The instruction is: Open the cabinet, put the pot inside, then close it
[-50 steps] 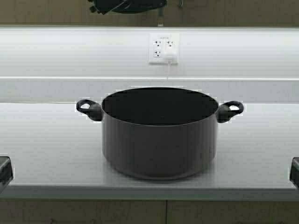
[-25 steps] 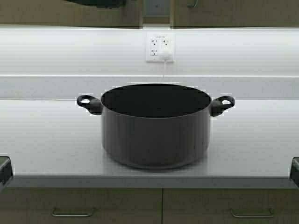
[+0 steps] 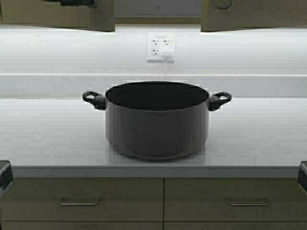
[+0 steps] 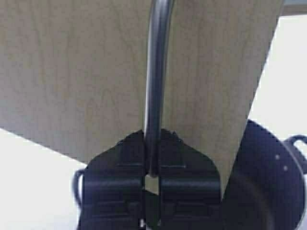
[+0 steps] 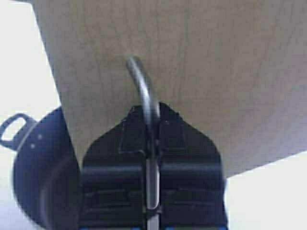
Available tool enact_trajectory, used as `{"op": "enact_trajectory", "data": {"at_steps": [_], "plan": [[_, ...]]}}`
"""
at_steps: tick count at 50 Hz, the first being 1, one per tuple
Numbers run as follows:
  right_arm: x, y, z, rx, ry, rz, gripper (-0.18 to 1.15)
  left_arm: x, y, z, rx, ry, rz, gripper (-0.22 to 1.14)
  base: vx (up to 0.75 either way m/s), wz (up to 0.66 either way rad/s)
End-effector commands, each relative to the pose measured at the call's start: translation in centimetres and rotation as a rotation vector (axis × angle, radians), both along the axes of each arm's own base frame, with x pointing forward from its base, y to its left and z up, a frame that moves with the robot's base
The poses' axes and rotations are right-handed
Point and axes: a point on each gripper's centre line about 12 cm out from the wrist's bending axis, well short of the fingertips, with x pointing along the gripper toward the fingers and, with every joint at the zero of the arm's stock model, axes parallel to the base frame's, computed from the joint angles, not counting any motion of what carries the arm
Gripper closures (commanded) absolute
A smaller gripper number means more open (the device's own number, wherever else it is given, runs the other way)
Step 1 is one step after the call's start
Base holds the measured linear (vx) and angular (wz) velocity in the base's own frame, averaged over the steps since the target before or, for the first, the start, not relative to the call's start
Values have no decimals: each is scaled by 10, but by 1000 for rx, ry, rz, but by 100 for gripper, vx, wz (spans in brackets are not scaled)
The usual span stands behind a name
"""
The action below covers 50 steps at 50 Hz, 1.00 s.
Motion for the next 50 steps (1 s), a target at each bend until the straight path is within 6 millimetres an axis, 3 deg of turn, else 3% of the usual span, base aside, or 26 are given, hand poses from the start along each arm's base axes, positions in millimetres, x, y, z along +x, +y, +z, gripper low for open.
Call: {"op": "enact_trajectory", "data": {"at_steps": [1, 12, 16, 18, 21, 26, 28, 34, 43, 50], "plan": [[-3, -11, 3, -12, -4, -11, 91, -8, 13, 17, -15, -47, 12, 90, -10, 4], [-7, -21, 0, -16, 15, -22, 91, -13, 24, 21, 0, -37, 15, 90, -8, 5], [-8, -24, -2, -4, 29, -29, 85, -12, 24, 22, -1, -38, 13, 89, -8, 2], [-9, -24, -4, 3, 48, -21, 75, -11, 23, 23, -1, -36, 10, 85, -9, 3], [-11, -24, -8, 16, 91, -3, 50, -11, 22, 23, -2, -34, 7, 73, -8, 4], [-14, -28, -8, 52, 146, 9, 1, -10, 22, 25, -3, -33, 3, 37, -4, 2], [-15, -32, -7, 69, 149, -4, -11, -11, 22, 25, -7, -32, 2, 22, -1, 0], [-28, -44, -4, 56, 128, -26, -5, -14, 22, 24, -15, -19, -10, -10, 0, 0], [-52, -54, 3, 19, 145, 7, -4, -23, 24, 23, -15, -5, -31, -10, 0, 0], [-66, -49, 7, 20, 229, 75, -4, -31, 21, 20, -30, 56, -86, -9, 0, 0]]}}
